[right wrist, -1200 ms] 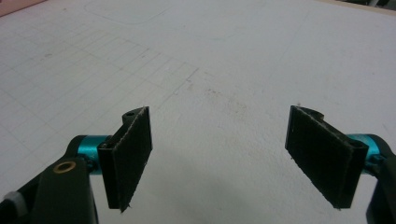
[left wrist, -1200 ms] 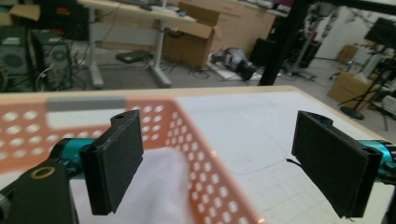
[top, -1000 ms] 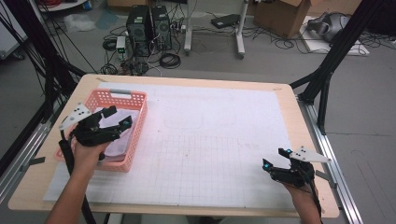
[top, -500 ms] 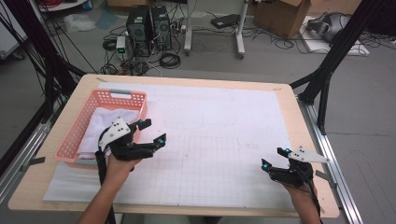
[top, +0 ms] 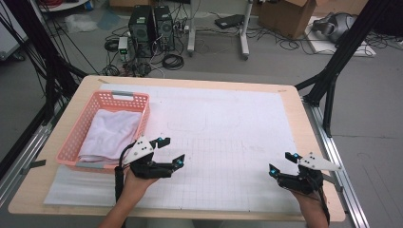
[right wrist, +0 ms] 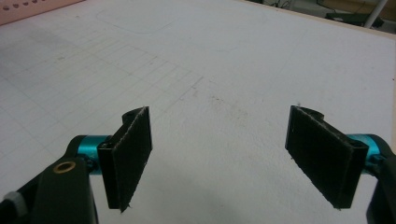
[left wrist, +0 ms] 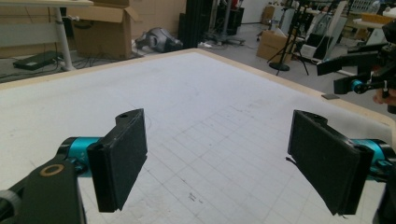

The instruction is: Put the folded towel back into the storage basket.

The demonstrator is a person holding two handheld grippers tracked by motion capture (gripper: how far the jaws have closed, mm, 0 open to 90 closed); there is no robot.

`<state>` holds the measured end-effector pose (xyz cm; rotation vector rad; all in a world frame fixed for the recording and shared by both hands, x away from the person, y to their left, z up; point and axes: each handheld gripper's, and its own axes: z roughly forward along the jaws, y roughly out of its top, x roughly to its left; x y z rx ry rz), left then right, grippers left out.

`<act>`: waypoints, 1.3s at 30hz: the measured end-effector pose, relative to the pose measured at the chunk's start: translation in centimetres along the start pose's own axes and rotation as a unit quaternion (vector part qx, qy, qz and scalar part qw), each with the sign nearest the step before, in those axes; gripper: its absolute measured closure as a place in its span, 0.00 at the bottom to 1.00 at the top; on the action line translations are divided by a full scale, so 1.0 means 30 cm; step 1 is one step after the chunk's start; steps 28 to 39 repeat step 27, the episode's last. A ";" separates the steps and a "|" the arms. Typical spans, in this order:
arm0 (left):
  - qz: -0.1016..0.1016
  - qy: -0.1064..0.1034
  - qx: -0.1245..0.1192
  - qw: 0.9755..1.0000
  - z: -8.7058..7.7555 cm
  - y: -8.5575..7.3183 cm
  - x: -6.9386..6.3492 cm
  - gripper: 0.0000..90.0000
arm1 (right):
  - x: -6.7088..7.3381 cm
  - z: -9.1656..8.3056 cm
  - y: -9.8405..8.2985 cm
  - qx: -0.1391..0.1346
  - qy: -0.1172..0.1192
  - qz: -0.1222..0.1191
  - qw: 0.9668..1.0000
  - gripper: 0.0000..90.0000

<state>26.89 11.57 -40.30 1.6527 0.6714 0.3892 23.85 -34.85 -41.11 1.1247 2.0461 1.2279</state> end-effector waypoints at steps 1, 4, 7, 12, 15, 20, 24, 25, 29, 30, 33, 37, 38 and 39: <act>0.000 0.000 0.002 1.000 0.002 -0.003 -0.001 0.22 | 0.000 0.001 -0.001 0.001 0.001 0.000 1.000 0.24; 0.000 -0.001 0.007 1.000 0.007 -0.011 -0.003 0.22 | 0.002 0.002 -0.003 0.002 0.002 0.000 1.000 0.24; -0.001 -0.002 0.009 1.000 0.012 -0.016 -0.005 0.22 | 0.005 0.001 -0.003 0.002 0.000 0.001 1.000 0.24; 0.000 -0.004 0.013 1.000 0.018 -0.023 -0.005 0.22 | 0.003 0.001 -0.006 0.003 0.000 0.003 1.000 0.24; 0.000 -0.004 0.019 1.000 0.022 -0.030 -0.005 0.22 | 0.003 0.003 -0.006 0.003 0.001 0.001 1.000 0.24; -0.005 -0.003 0.019 1.000 0.022 -0.033 -0.002 0.22 | 0.002 0.008 -0.007 0.005 0.002 0.000 1.000 0.24; -0.003 -0.002 0.023 1.000 0.025 -0.037 0.001 0.22 | 0.002 0.010 -0.008 0.005 0.003 0.000 1.000 0.24; -0.004 -0.001 0.022 1.000 0.025 -0.037 0.000 0.22 | 0.002 0.010 -0.008 0.005 0.003 0.001 1.000 0.24; -0.003 -0.001 0.023 1.000 0.027 -0.037 0.000 0.22 | 0.002 0.012 -0.009 0.006 0.004 0.000 1.000 0.24; -0.003 -0.001 0.023 1.000 0.027 -0.037 0.000 0.22 | 0.002 0.012 -0.009 0.006 0.004 0.000 1.000 0.24; -0.003 -0.001 0.023 1.000 0.027 -0.037 0.000 0.22 | 0.002 0.012 -0.009 0.006 0.004 0.000 1.000 0.24; -0.003 -0.001 0.023 1.000 0.027 -0.037 0.000 0.22 | 0.002 0.012 -0.009 0.006 0.004 0.000 1.000 0.24; -0.003 -0.001 0.023 1.000 0.027 -0.037 0.000 0.22 | 0.002 0.012 -0.009 0.006 0.004 0.000 1.000 0.24; -0.003 -0.001 0.023 1.000 0.027 -0.037 0.000 0.22 | 0.002 0.012 -0.009 0.006 0.004 0.000 1.000 0.24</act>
